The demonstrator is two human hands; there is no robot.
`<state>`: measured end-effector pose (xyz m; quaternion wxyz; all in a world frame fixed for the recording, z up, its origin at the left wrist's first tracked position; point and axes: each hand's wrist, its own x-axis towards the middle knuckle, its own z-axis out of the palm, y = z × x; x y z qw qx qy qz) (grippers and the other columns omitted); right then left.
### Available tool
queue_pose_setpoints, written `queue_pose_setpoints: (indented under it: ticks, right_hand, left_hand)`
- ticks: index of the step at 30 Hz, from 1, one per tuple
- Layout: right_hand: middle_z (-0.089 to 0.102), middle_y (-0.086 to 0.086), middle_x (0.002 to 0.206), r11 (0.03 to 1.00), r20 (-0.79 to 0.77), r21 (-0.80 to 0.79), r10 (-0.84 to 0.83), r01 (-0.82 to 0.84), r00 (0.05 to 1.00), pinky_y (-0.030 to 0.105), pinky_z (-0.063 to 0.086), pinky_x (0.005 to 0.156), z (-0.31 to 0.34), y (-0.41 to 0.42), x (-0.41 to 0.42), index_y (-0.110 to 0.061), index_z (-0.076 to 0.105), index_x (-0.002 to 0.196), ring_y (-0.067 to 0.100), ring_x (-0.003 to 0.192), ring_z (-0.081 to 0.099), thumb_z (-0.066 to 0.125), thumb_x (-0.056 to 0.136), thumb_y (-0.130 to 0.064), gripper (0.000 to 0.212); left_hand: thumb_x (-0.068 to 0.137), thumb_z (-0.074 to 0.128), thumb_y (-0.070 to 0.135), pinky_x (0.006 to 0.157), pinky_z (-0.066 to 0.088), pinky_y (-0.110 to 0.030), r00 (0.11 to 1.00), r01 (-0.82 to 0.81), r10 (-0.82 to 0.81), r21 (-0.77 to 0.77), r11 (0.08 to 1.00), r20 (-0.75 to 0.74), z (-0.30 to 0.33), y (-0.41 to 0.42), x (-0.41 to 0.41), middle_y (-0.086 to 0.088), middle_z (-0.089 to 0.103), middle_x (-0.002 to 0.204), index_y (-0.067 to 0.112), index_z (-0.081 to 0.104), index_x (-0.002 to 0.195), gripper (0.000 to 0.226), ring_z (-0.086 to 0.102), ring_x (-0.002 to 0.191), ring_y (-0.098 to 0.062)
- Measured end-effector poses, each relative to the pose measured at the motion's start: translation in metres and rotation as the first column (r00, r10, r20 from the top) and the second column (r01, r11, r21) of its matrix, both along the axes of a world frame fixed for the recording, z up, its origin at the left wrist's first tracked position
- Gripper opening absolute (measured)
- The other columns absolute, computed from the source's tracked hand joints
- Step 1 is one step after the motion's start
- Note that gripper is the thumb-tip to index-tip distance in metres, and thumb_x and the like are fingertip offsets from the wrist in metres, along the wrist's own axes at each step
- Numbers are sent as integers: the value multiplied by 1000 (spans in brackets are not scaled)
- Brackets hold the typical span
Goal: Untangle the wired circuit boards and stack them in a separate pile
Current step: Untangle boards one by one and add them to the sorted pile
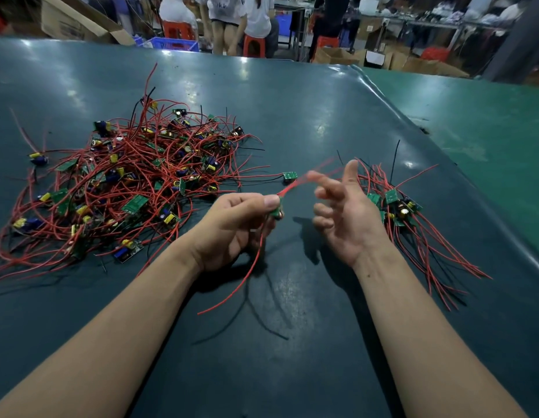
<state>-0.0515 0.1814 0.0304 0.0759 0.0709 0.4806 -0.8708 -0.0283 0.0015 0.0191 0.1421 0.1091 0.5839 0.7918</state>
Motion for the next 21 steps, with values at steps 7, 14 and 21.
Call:
queue_pose_setpoints:
  ticks: [7, 14, 21]
  right_hand:
    - [42, -6, 54, 922, -114, 279, 309, -268, 944, 12, 21, 32, -5, -15, 15, -8, 73, 84, 2, 39, 29, 66, 83, -28, 21]
    - [44, -7, 54, 989, -79, 108, -90, 98, 993, 13, 22, 32, -1, 2, -1, -5, 70, 80, 2, 37, 30, 58, 96, -15, 23]
    - [54, 0, 66, 962, -70, 153, -220, 228, 973, 15, 28, 34, -3, 1, 0, -10, 66, 100, 4, 38, 40, 60, 96, -18, 10]
  left_hand:
    - [74, 67, 23, 55, 29, -25, 999, -40, 41, -72, 997, 10, 2, 6, 3, 4, 47, 56, 16, 55, 55, 23, 38, 56, -13]
    - [74, 67, 17, 54, 15, -29, 998, 60, -57, -137, 989, 31, 4, 0, 6, -6, 38, 62, 7, 40, 62, 31, 30, 51, -14]
    - [69, 78, 31, 41, 33, -12, 993, 43, -73, 293, 955, 91, 9, -3, 5, 5, 60, 66, 17, 74, 78, 17, 43, 47, -1]
